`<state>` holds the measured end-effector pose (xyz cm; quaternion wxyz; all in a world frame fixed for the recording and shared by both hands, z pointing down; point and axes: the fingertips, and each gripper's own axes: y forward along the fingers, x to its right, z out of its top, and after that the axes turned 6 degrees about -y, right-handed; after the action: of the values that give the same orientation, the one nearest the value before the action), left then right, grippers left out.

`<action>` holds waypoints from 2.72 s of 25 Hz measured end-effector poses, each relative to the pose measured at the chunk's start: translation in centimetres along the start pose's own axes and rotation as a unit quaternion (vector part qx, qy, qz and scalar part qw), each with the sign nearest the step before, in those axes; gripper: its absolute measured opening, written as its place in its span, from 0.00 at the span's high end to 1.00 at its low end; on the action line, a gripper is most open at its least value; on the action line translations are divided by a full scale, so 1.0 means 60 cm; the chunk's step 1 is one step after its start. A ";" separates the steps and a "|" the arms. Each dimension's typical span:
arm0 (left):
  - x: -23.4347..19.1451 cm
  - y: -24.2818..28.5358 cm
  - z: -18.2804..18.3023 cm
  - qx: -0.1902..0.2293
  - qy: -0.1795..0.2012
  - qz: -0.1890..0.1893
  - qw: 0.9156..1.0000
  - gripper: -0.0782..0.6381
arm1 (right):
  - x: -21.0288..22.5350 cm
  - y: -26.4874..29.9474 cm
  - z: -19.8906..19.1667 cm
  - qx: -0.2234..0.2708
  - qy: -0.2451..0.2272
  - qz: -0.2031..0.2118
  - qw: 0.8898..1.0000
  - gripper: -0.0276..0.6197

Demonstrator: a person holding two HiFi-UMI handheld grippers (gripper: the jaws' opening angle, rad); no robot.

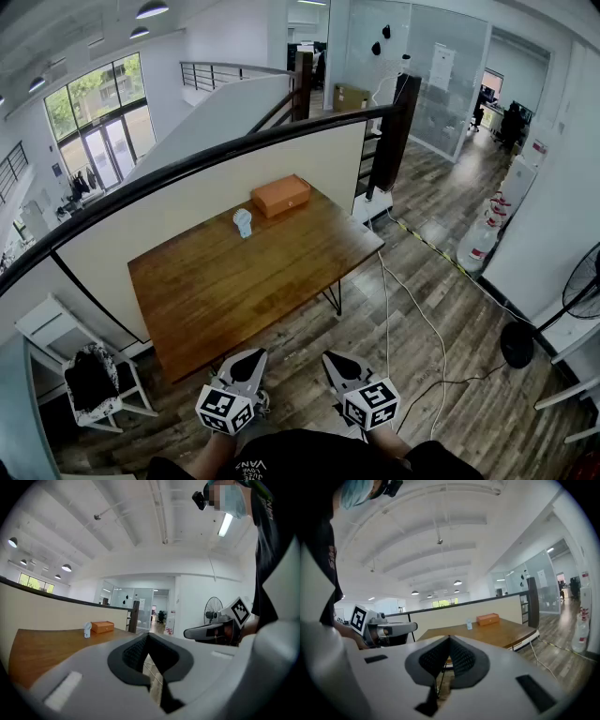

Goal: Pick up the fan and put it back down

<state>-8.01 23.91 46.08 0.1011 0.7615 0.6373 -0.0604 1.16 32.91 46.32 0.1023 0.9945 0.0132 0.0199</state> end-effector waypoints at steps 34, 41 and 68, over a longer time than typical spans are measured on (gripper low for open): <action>-0.088 0.159 -0.003 -0.023 -0.028 -0.015 0.999 0.65 | 0.098 0.106 0.035 0.054 0.043 0.032 0.997 0.72; -0.200 0.225 0.024 -0.017 -0.046 0.000 0.999 0.64 | 0.150 0.224 0.073 0.040 0.038 0.041 0.998 0.72; -0.564 0.403 0.007 -0.021 -0.073 0.144 0.987 0.53 | 0.285 0.532 0.073 -0.038 0.032 0.183 0.982 0.72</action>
<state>9.69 -12.66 55.01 0.1713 0.8368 0.5126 -0.0872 19.15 1.29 49.18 0.1346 0.9743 -0.1662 0.0702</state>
